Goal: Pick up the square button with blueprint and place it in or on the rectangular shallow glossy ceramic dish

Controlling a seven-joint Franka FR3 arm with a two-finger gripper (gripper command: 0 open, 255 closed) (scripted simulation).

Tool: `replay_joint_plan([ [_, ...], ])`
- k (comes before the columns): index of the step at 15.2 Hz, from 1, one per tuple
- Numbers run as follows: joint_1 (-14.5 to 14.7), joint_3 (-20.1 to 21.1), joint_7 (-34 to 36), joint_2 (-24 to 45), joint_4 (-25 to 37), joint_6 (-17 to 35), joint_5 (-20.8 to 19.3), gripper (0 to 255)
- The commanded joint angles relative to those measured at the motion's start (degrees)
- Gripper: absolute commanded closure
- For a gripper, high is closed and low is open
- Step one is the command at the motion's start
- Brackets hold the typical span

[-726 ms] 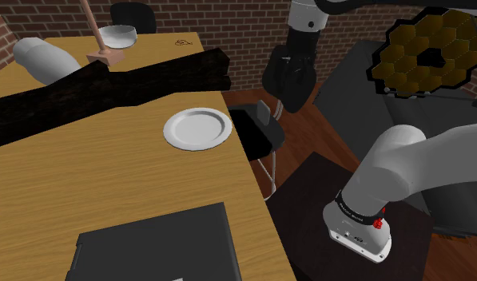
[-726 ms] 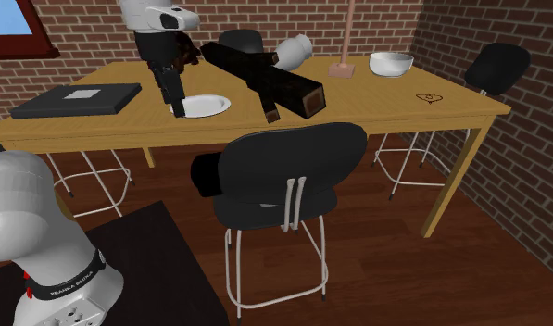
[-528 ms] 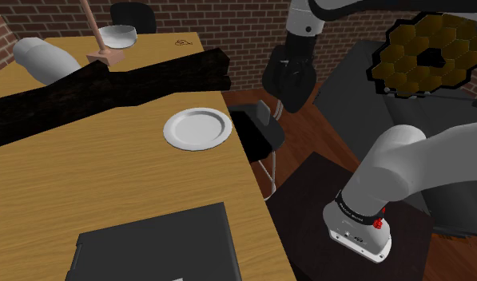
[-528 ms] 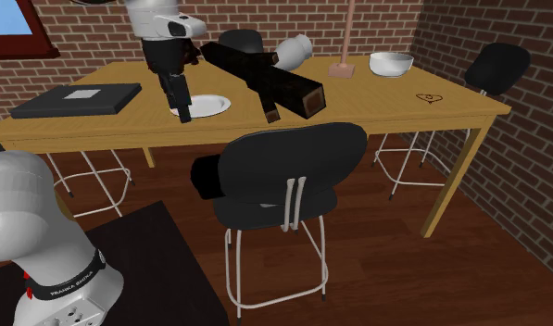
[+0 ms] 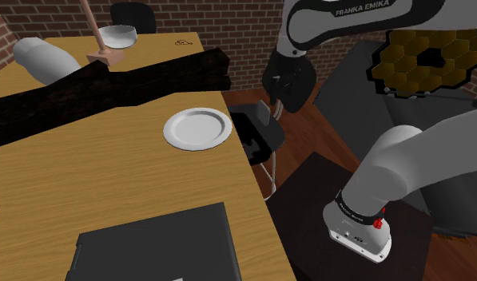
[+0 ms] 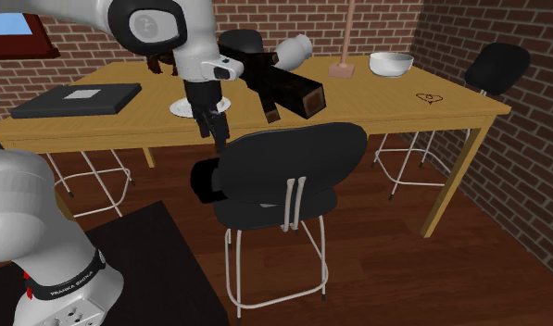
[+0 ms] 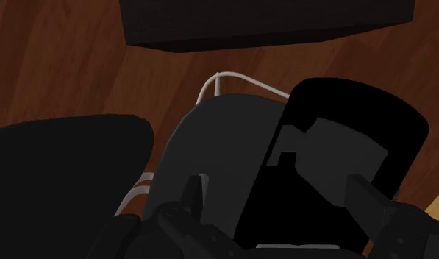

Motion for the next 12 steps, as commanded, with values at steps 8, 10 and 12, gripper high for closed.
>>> replay_joint_plan([
  [8,-1.2,-5.5,-8.8,16.9,1.1,15.8,-1.5,0],
  [10,-1.3,-6.6,-10.9,21.3,2.3,18.9,-1.2,0],
  [12,-1.5,-7.0,-12.1,23.7,3.2,20.5,-0.9,0],
])
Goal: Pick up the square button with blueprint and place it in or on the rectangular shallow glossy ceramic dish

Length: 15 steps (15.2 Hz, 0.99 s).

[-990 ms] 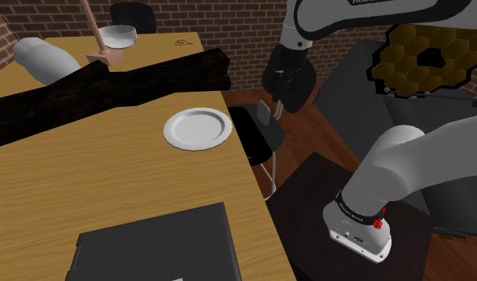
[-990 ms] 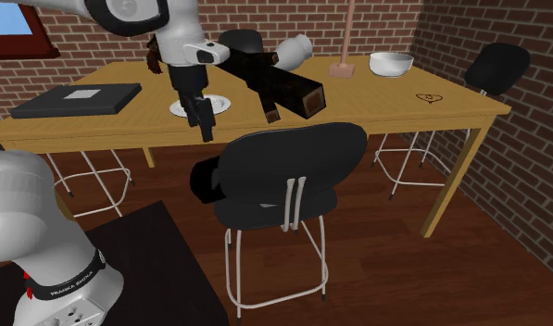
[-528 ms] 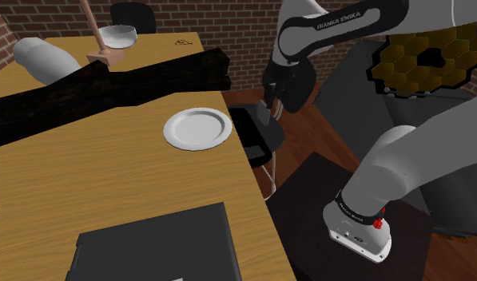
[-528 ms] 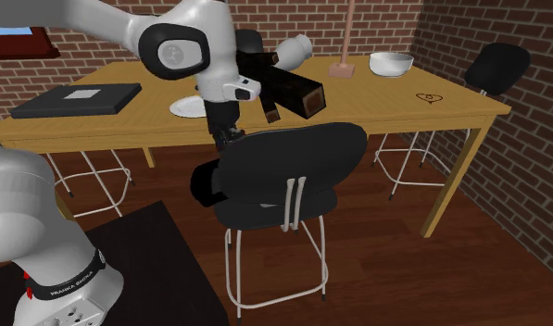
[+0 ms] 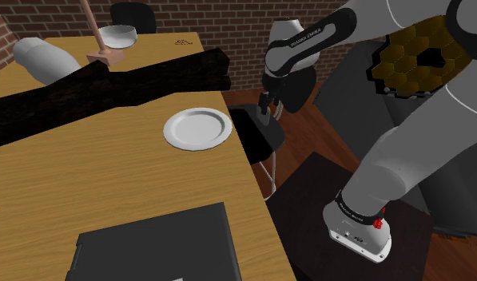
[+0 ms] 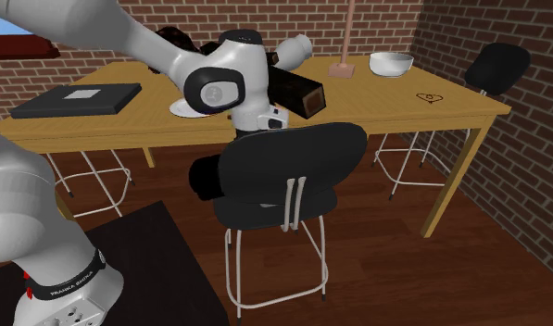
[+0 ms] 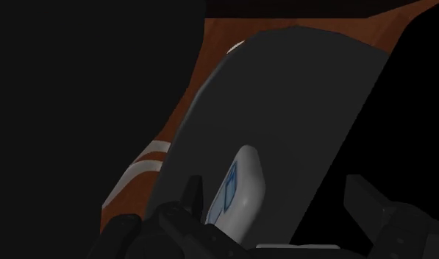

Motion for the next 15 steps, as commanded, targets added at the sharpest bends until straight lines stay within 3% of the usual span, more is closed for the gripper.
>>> replay_joint_plan([
  [1,-0.5,-0.8,-0.9,2.3,0.1,1.8,0.1,0],
  [7,-0.6,-0.8,-1.5,5.9,-1.8,7.3,0.8,0],
  [15,-0.8,-0.6,-1.5,5.9,-1.8,7.3,0.8,0],
])
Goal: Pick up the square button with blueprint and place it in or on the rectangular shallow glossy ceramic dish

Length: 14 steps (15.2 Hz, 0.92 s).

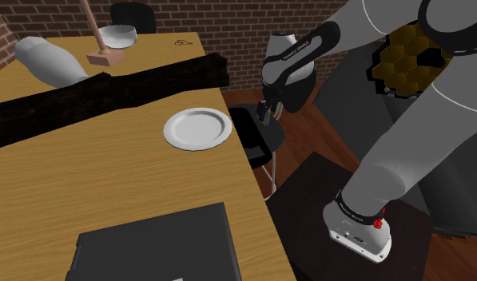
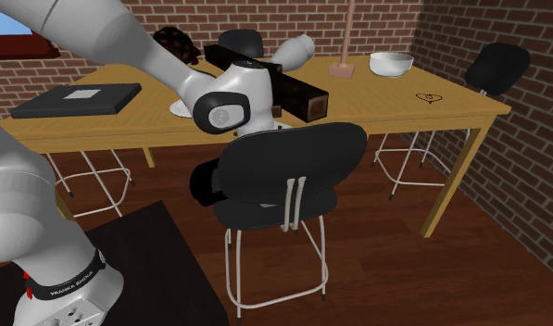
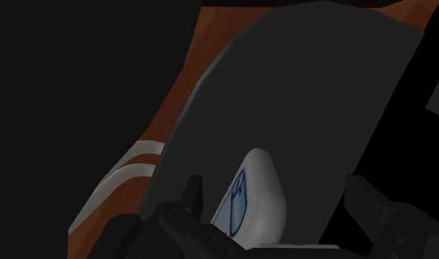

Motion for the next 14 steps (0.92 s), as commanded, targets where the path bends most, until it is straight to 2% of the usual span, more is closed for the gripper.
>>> replay_joint_plan([
  [1,-0.4,-0.4,0.2,0.2,-0.4,-0.8,0.0,255],
  [10,-0.5,-0.4,0.1,0.2,-0.4,-0.7,0.0,255],
  [14,-0.7,-0.2,0.4,-2.0,0.7,-4.1,-0.4,255],
])
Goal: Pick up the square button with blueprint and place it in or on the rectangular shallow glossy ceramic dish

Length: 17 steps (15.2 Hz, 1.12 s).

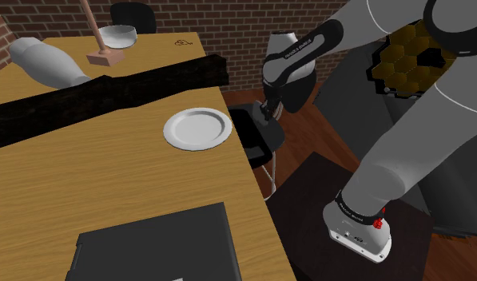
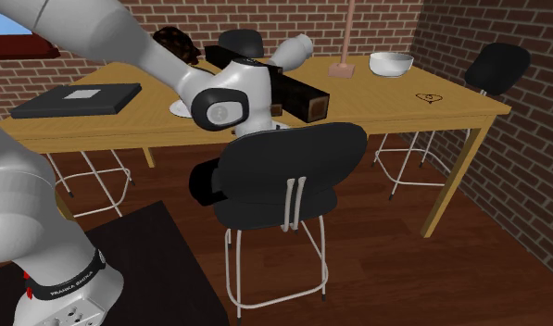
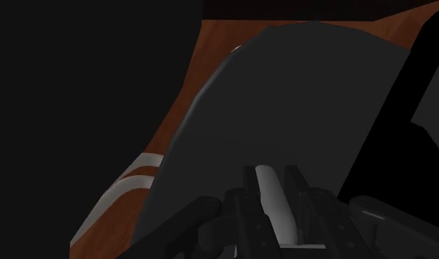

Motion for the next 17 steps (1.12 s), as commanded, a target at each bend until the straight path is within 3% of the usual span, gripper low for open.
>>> replay_joint_plan([
  [1,-0.5,-0.4,0.1,-1.3,1.1,-1.9,-0.2,255],
  [17,-0.6,0.2,0.7,-7.7,8.0,-15.1,-0.9,255],
])
